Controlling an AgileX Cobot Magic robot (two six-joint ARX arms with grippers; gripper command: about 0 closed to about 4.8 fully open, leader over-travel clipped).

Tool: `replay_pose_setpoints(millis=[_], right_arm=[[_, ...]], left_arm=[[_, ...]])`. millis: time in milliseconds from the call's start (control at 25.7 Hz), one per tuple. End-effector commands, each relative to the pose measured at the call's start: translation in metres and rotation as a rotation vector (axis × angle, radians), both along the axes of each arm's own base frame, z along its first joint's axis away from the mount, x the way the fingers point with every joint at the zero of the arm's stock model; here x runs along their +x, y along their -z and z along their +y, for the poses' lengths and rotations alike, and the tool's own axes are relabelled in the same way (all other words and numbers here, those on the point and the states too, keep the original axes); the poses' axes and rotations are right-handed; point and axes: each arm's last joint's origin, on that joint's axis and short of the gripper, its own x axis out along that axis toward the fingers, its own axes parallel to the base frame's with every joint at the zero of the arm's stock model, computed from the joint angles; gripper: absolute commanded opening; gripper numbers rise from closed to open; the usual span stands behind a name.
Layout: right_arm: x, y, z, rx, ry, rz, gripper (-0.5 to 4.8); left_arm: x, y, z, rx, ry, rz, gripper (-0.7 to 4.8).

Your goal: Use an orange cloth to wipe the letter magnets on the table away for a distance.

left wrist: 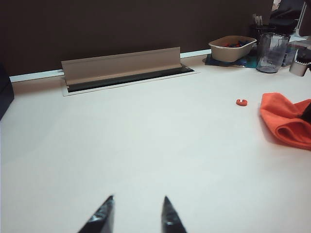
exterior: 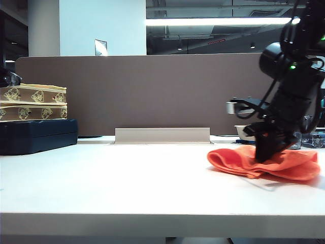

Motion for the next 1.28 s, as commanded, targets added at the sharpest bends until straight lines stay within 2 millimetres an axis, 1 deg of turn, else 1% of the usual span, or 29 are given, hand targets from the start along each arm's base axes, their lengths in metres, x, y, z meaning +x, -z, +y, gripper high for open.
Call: replay_pose_setpoints(millis=[39, 78, 156, 233, 311, 350, 428, 545, 584, 661, 817, 856, 895, 973, 1012, 1051, 1090, 1245, 1284], right_arm=[[0.001, 0.004, -0.024, -0.045, 0.084, 0.031, -0.01], [0.002, 0.004, -0.031, -0.053, 0.108, 0.03, -0.01], [0.004, 0.004, -0.053, -0.063, 0.173, 0.027, -0.01], [0.006, 0.003, -0.079, -0.061, 0.249, 0.018, -0.02], [0.006, 0.003, -0.093, -0.06, 0.288, 0.014, -0.02], [0.006, 0.003, -0.105, -0.059, 0.323, 0.009, -0.02], [0.006, 0.002, -0.116, -0.043, 0.362, -0.002, -0.02], [0.008, -0.006, -0.12, 0.041, 0.373, -0.056, -0.01], [0.011, -0.012, -0.116, 0.054, 0.355, -0.089, -0.01], [0.019, -0.029, -0.106, 0.073, 0.313, -0.142, -0.01], [0.028, -0.051, -0.09, 0.089, 0.268, -0.21, -0.01], [0.034, -0.063, -0.077, 0.103, 0.24, -0.242, -0.01], [0.036, -0.067, -0.071, 0.114, 0.225, -0.254, -0.01], [0.039, -0.08, -0.048, 0.171, 0.127, -0.283, -0.01], [0.041, -0.088, -0.03, 0.191, 0.071, -0.302, -0.01], [0.041, -0.092, -0.019, 0.197, 0.042, -0.314, -0.01], [0.041, -0.099, -0.002, 0.21, -0.004, -0.345, -0.01], [0.041, -0.109, 0.029, 0.251, -0.081, -0.448, -0.01], [0.043, -0.11, 0.041, 0.285, -0.09, -0.467, -0.01]], left_arm=[[0.0, -0.003, 0.0, -0.001, 0.001, -0.02, 1.18], [0.0, -0.003, 0.0, -0.001, 0.001, -0.02, 1.18], [0.0, -0.003, 0.0, -0.001, 0.001, -0.019, 1.16], [0.0, -0.003, 0.0, -0.001, 0.001, -0.02, 1.16], [0.0, -0.003, 0.0, -0.001, 0.0, -0.019, 1.16], [0.0, -0.003, 0.0, -0.001, 0.0, -0.02, 1.16], [0.0, -0.003, 0.0, -0.001, 0.001, -0.02, 1.16], [0.0, -0.003, 0.0, -0.001, 0.001, -0.019, 1.16], [0.0, -0.003, 0.0, -0.001, 0.001, -0.019, 1.16], [0.0, -0.003, 0.0, -0.001, 0.0, -0.018, 1.16], [0.0, -0.003, 0.0, -0.001, 0.0, -0.018, 1.16], [0.0, -0.003, 0.0, -0.001, 0.0, -0.018, 1.16], [0.0, -0.003, 0.0, -0.001, 0.0, -0.018, 1.16], [0.0, -0.003, 0.0, 0.0, -0.003, -0.017, 1.16], [0.0, -0.003, 0.0, 0.0, -0.002, -0.017, 1.16], [0.0, -0.003, 0.0, 0.0, -0.002, -0.017, 1.16], [0.0, -0.003, 0.0, 0.0, -0.002, -0.017, 1.16], [0.0, -0.002, 0.0, 0.0, -0.001, -0.014, 1.16], [0.0, -0.002, 0.0, 0.001, -0.001, -0.008, 1.16]])
